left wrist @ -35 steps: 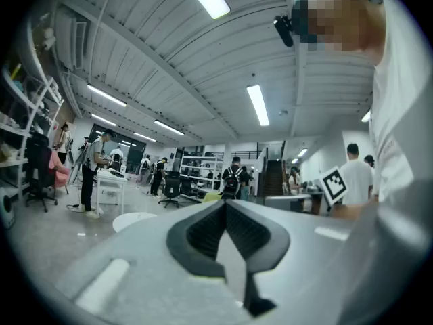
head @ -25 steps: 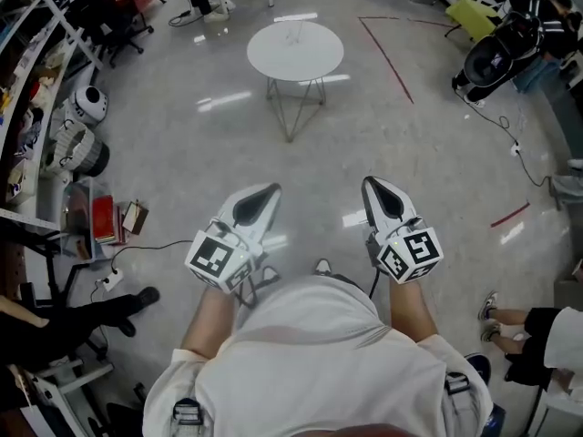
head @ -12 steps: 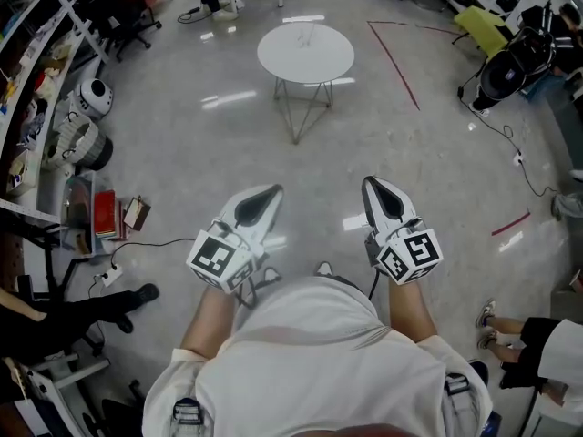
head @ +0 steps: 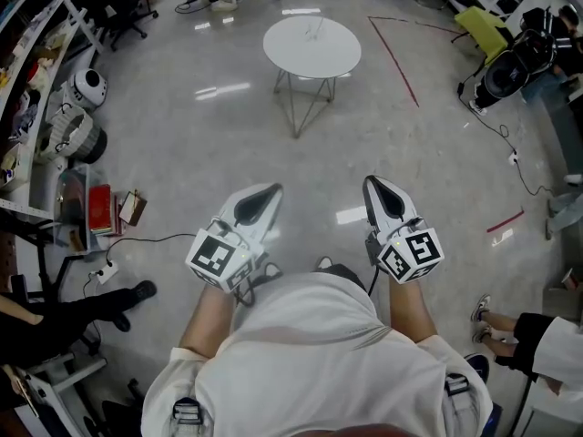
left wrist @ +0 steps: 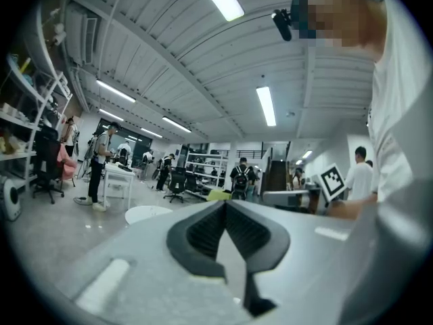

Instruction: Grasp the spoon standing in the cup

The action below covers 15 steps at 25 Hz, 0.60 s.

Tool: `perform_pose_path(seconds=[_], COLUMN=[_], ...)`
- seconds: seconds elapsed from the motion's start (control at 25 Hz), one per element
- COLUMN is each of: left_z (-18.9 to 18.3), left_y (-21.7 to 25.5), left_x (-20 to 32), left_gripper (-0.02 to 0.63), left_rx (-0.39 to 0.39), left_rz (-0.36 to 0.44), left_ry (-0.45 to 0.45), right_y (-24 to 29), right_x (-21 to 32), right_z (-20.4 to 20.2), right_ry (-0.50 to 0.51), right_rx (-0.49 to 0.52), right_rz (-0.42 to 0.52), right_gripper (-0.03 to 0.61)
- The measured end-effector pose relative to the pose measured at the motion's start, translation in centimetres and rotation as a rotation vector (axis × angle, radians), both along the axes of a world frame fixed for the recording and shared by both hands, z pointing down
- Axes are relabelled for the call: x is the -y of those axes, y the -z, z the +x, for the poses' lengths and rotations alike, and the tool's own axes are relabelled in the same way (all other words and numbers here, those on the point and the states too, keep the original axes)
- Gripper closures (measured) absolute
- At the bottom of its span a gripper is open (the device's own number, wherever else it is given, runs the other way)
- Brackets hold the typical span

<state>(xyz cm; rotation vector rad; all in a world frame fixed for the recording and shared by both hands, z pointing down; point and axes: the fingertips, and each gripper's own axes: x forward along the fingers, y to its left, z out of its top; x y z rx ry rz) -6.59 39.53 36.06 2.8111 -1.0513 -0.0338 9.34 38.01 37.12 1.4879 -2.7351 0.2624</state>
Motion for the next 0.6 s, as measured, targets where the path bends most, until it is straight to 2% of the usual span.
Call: perform_pose_path(seconds=[0.24,0.4,0.6], left_z=[-3.8,-3.7,-2.3], left_y=[-1.7,-2.2,-1.6], left_x=[2.7,6.0,12.9], left_gripper=[0.612,0.612,0.612], left_rx=[-0.012,-0.013,0.001], left_rz=[-0.041,-0.045,-0.023], left_ry=[0.013,0.015,0.029], right_y=[-0.7,-1.0,-1.0], right_x=[2.3,5.8,13.0], right_z=[-4.0,-3.5,-1.9], right_ry=[0.027,0.018,0.024], right_rx=[-0.047,-0.039,-0.018], right_rz=[-0.008,-0.014,-0.002], right_gripper=[0.574,0.574,0.572])
